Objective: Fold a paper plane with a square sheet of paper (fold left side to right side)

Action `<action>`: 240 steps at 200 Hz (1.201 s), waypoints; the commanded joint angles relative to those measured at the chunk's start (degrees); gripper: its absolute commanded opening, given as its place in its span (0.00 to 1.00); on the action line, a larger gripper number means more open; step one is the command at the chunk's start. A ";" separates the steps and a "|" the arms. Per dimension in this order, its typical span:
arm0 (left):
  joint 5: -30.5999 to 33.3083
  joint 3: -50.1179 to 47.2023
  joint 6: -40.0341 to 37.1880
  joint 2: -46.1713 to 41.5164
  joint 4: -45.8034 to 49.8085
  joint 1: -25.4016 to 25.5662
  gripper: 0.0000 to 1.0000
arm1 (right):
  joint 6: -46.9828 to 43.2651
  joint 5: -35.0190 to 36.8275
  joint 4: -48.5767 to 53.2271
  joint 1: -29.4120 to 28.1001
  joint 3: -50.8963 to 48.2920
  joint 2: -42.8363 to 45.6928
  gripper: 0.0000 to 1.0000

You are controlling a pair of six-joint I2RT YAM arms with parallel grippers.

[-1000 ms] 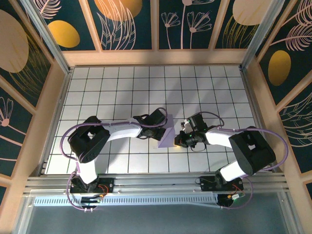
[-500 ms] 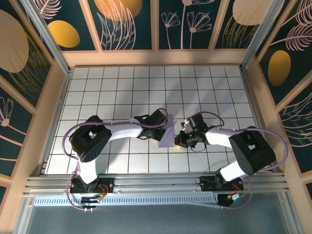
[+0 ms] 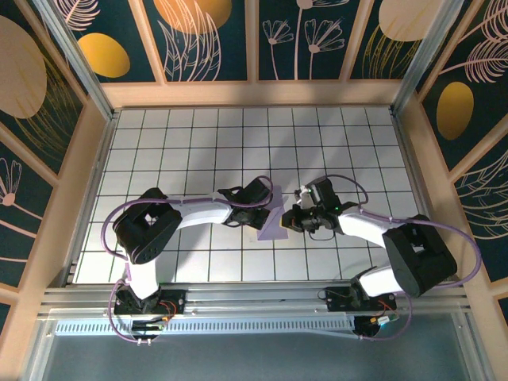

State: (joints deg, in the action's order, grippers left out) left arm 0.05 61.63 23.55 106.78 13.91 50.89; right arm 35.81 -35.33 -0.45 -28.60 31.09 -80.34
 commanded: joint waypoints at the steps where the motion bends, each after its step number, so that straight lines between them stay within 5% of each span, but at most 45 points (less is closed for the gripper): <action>1: -1.05 0.11 -0.99 2.39 1.29 -0.36 0.00 | 3.95 -1.32 -6.05 -0.31 1.25 -1.46 0.00; 106: -1.29 0.60 -1.34 2.44 1.46 -0.38 0.00 | 5.03 -1.32 -10.72 -2.43 6.70 -12.75 0.00; 240: -1.29 0.60 -1.53 2.16 1.64 -0.37 0.00 | 2.26 2.85 -5.49 -2.43 6.09 -15.82 0.00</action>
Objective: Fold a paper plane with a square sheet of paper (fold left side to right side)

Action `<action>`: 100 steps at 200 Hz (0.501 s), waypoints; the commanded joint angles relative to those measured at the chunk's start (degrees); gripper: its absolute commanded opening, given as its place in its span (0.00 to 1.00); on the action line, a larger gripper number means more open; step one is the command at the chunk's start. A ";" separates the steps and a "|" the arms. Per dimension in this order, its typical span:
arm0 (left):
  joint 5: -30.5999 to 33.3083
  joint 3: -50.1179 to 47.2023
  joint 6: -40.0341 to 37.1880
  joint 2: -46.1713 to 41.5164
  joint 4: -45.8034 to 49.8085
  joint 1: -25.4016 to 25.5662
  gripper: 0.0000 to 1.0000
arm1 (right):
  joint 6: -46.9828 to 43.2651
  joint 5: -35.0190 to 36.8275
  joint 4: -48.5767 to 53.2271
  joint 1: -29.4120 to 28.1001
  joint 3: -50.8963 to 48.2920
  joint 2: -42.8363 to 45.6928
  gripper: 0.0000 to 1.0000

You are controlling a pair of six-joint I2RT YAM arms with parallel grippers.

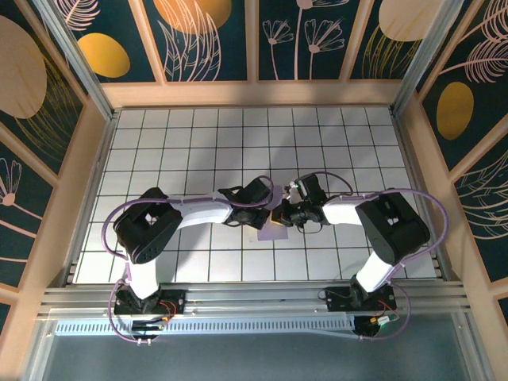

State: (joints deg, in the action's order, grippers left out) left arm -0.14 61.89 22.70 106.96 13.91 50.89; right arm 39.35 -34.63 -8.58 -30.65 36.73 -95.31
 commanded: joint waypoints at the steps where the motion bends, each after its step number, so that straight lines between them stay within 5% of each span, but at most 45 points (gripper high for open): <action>1: -1.09 0.34 -0.70 2.01 1.64 -0.36 0.01 | -1.29 2.17 2.71 -0.37 0.45 -0.85 0.00; 100: 3.82 0.82 1.33 -4.66 3.42 -0.53 0.29 | -1.56 4.31 3.77 -1.34 -1.55 -1.55 0.00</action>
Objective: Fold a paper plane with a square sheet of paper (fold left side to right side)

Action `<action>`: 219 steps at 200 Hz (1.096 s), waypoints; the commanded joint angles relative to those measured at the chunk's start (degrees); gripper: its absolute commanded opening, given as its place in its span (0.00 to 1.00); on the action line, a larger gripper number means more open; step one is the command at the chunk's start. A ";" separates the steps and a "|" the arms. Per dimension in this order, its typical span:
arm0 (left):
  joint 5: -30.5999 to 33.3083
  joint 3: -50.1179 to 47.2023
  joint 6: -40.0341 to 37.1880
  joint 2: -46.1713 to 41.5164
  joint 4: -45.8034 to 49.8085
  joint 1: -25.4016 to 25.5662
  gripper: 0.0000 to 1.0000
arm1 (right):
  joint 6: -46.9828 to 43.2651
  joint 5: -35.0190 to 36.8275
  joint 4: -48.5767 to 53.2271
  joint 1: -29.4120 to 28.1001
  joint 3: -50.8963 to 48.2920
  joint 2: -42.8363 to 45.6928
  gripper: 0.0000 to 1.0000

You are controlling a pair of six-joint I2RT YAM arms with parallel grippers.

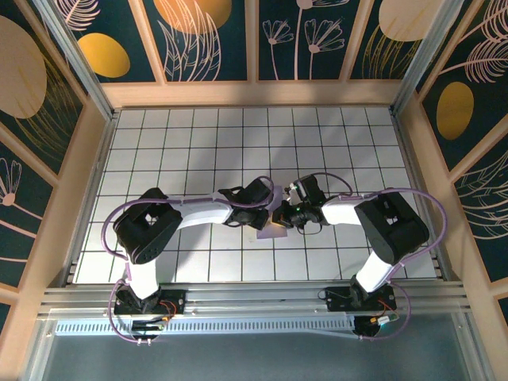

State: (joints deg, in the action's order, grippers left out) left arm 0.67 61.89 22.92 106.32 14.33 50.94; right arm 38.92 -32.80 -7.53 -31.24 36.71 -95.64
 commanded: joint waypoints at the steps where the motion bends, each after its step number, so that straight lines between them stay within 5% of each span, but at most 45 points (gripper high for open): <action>1: 2.97 0.84 1.18 -4.20 3.04 -0.58 0.30 | -1.08 2.47 2.66 -0.75 -1.54 -1.22 0.00; 54: 0.58 -2.14 6.35 -12.22 4.63 -1.63 0.37 | -0.73 2.03 1.36 -0.75 -1.94 -0.28 0.00; 122: -21.11 -15.56 24.83 -16.66 -14.27 -1.63 0.13 | -0.82 1.68 0.93 -0.79 -2.15 0.09 0.00; 219: -21.64 -14.67 24.70 -10.55 -17.59 -1.63 0.03 | -1.04 1.43 1.15 -0.92 -2.41 -0.44 0.00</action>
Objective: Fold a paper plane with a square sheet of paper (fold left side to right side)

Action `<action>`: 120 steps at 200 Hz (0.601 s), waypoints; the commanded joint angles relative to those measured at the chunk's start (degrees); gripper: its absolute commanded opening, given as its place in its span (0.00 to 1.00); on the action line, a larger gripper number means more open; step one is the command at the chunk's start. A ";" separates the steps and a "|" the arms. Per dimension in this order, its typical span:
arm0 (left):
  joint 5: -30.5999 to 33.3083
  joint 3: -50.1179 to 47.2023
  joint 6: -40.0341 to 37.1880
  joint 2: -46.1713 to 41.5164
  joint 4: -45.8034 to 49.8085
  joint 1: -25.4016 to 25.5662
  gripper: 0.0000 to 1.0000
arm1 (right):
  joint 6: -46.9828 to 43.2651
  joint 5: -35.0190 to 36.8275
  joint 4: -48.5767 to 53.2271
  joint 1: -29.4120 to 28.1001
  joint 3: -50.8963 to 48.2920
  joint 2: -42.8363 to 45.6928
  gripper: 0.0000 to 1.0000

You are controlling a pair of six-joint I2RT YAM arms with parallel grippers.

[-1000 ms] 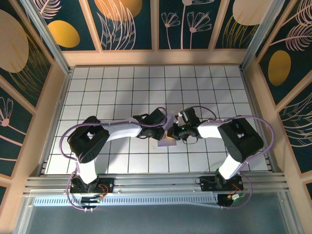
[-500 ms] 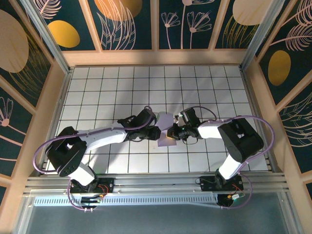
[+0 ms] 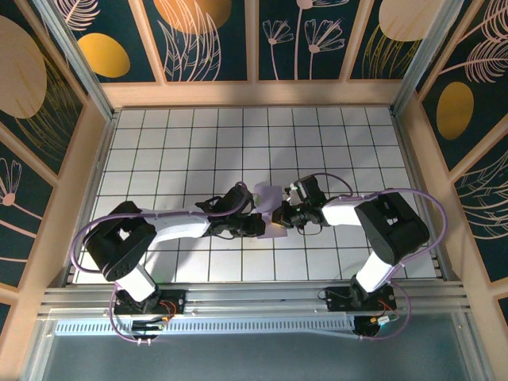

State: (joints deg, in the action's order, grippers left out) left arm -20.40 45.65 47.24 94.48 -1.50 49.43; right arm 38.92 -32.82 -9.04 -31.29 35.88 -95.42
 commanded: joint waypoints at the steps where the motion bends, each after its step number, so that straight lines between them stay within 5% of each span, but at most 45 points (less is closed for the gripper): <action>1: -0.59 1.60 0.34 1.31 -1.76 -0.12 0.03 | -1.04 1.45 2.68 -0.88 -1.59 -0.65 0.00; 120: 1.99 1.06 -0.94 3.35 0.71 -0.13 0.02 | -1.32 1.27 3.02 -0.87 -1.76 -0.65 0.00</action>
State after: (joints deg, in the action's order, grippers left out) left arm -19.05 46.24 47.18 97.32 -1.48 49.43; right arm 38.92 -32.82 -9.06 -31.29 35.86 -95.42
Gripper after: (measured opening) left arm 0.045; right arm 0.051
